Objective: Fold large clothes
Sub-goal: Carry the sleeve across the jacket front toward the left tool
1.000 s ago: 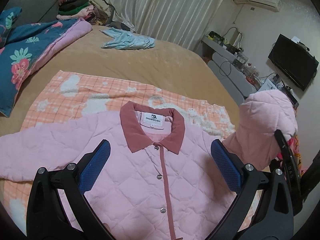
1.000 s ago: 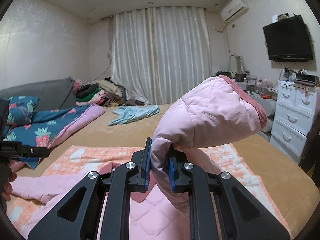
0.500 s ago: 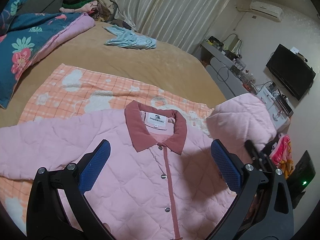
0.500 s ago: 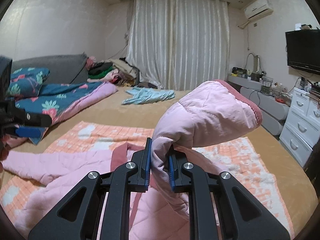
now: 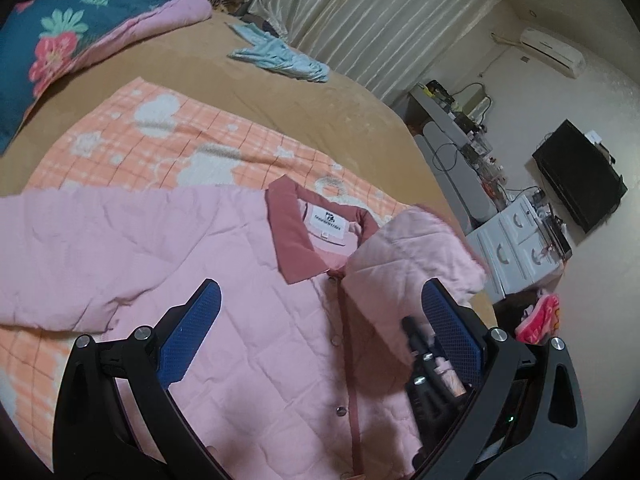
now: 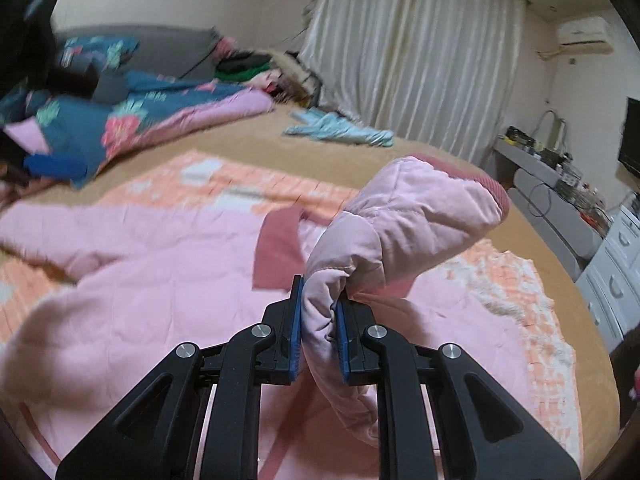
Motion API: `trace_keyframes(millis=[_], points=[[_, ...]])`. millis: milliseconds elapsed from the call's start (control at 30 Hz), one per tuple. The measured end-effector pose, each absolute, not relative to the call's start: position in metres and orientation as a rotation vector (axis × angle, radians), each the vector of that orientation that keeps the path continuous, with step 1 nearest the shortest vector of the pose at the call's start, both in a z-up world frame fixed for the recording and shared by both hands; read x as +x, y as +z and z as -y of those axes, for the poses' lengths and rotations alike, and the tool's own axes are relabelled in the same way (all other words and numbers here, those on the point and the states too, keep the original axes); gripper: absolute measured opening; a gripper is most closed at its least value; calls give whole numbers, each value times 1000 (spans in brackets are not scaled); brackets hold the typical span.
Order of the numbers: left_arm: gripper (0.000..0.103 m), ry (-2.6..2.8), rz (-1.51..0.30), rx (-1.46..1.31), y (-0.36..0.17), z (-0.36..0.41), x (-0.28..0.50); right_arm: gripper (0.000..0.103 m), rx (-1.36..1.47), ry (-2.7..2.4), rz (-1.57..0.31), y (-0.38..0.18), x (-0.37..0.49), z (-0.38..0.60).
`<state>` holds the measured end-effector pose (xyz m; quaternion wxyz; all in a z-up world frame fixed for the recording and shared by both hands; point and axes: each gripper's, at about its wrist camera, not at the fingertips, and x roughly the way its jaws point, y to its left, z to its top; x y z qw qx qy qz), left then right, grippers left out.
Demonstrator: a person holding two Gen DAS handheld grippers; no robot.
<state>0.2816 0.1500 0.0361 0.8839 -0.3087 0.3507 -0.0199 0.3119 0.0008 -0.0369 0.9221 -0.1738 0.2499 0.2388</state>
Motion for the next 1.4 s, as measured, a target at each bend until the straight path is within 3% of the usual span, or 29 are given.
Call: trace_keyframes(millis=[400, 600, 667, 867, 1067, 1100, 1167, 1267, 1333, 1400], points=[[94, -119, -713, -738, 2, -162, 268, 17, -519, 614, -617, -92, 292, -44], [94, -106, -755, -792, -23, -165, 265, 26, -557, 634, -677, -111, 288, -53], [94, -112, -776, -834, -36, -166, 266, 46, -545, 664, -697, -112, 286, -53], [94, -107, -852, -907, -69, -162, 269, 67, -502, 710, -701, -103, 277, -43], [92, -96, -938, -920, -101, -143, 278, 73, -425, 641, -692, -78, 287, 9], [88, -92, -942, -915, -102, -141, 280, 73, -418, 603, -699, -76, 291, 20], [55, -75, -950, -876, -104, -134, 284, 73, -393, 545, -717, -73, 300, 42], [24, -35, -953, -755, -97, -122, 290, 73, -338, 469, -735, -71, 314, 76], [13, -11, -942, -660, -86, -114, 293, 73, -295, 410, -746, -70, 324, 99], [10, -4, -909, -576, -67, -108, 297, 73, -251, 360, -759, -70, 336, 119]])
